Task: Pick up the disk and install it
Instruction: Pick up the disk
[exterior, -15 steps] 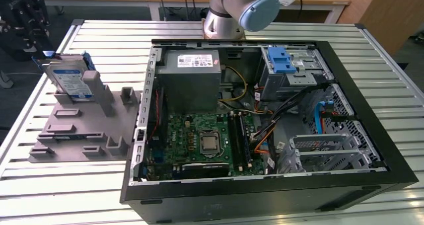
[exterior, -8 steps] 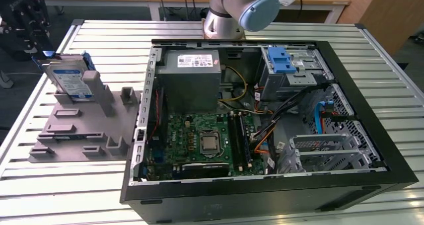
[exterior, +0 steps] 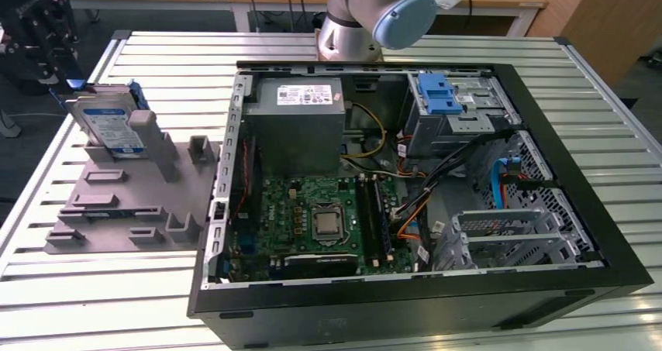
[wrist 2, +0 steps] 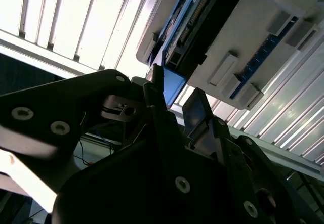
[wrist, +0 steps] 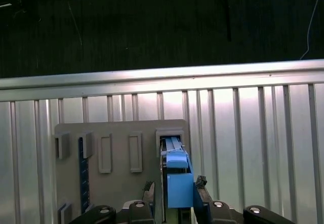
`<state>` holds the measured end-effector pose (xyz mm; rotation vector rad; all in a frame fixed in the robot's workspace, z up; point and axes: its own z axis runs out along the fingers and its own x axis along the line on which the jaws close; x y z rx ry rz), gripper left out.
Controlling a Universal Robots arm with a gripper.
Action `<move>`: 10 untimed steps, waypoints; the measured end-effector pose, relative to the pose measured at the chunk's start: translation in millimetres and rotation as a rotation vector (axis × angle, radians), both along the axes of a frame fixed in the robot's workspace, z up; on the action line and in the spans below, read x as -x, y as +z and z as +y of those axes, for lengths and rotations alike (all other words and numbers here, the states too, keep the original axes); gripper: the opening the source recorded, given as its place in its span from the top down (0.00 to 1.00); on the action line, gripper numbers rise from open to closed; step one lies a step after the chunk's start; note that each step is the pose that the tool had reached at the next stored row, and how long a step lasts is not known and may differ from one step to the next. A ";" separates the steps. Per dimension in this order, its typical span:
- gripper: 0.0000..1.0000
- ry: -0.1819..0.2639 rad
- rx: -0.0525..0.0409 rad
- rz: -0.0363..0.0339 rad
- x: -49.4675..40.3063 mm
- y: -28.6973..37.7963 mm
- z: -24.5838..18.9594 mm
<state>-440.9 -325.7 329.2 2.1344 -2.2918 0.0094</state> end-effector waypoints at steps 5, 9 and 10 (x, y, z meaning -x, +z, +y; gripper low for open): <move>0.57 0.000 -0.0001 0.0000 1.0 -1.7 1.1; 0.57 0.000 0.0000 0.0001 1.6 -3.4 2.5; 0.57 0.000 -0.0001 0.0001 1.9 -4.2 2.6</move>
